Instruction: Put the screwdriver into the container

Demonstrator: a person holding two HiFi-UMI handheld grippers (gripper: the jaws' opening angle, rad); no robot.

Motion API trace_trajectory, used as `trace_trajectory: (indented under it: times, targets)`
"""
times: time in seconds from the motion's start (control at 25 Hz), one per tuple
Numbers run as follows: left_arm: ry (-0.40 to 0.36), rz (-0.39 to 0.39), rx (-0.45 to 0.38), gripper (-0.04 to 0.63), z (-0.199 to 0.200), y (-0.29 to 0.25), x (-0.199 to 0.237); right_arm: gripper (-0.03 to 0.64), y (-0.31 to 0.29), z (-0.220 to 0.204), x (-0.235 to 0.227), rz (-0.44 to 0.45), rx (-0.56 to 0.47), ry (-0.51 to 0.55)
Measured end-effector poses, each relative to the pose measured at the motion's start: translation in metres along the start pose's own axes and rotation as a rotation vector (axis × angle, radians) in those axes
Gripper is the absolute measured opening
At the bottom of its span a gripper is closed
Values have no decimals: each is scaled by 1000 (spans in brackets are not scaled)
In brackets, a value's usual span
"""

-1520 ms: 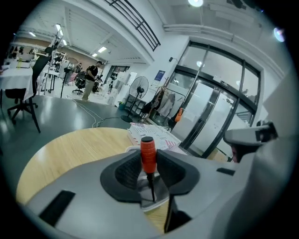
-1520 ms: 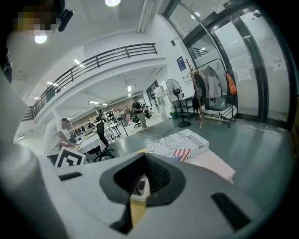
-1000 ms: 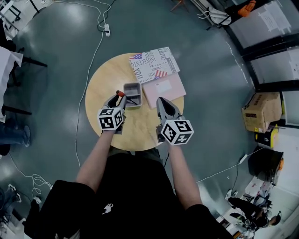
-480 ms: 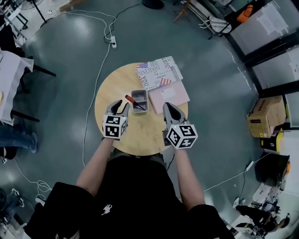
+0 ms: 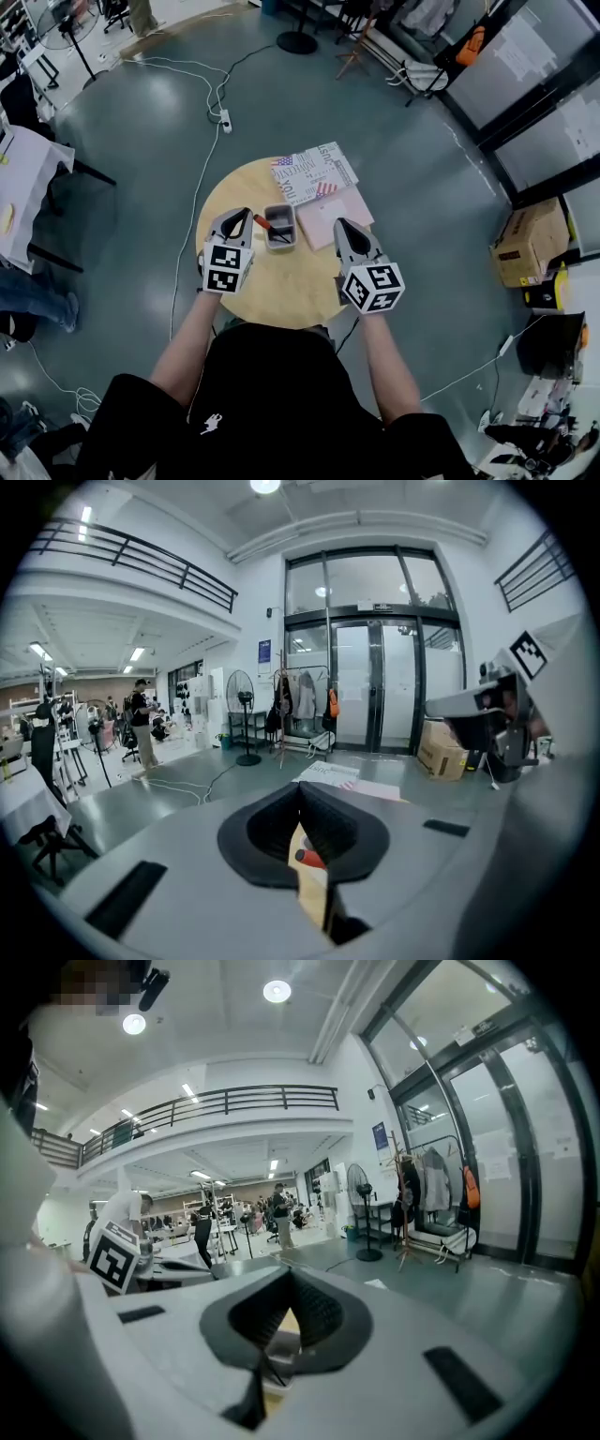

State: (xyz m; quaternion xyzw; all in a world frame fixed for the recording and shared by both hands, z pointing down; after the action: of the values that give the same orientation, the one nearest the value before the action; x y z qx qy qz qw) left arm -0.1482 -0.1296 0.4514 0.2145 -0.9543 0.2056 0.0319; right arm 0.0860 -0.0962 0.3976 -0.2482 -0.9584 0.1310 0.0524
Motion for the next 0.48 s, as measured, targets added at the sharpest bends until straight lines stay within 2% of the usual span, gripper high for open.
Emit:
trace_trajectory:
  times: [0.24, 0.48]
  targets:
    - [-22, -51, -46, 3, 27, 17, -13, 2, 24, 20, 4, 9, -33, 36]
    - [13, -122, -46, 3, 34, 36, -31, 2, 50, 21, 6, -4, -38, 11]
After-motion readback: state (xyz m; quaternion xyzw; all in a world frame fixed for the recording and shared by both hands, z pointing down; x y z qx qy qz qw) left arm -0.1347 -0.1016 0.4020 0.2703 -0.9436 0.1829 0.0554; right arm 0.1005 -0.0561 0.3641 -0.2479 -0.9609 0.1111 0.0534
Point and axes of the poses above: the fingertips, and each gripper's own axes: y backward along the fingers, x to its left, z out of its top, the point moved 5 cm from there along y, backward along the fingers, and after that the axes turned 10 degrees about y, right-handed, at the moved point
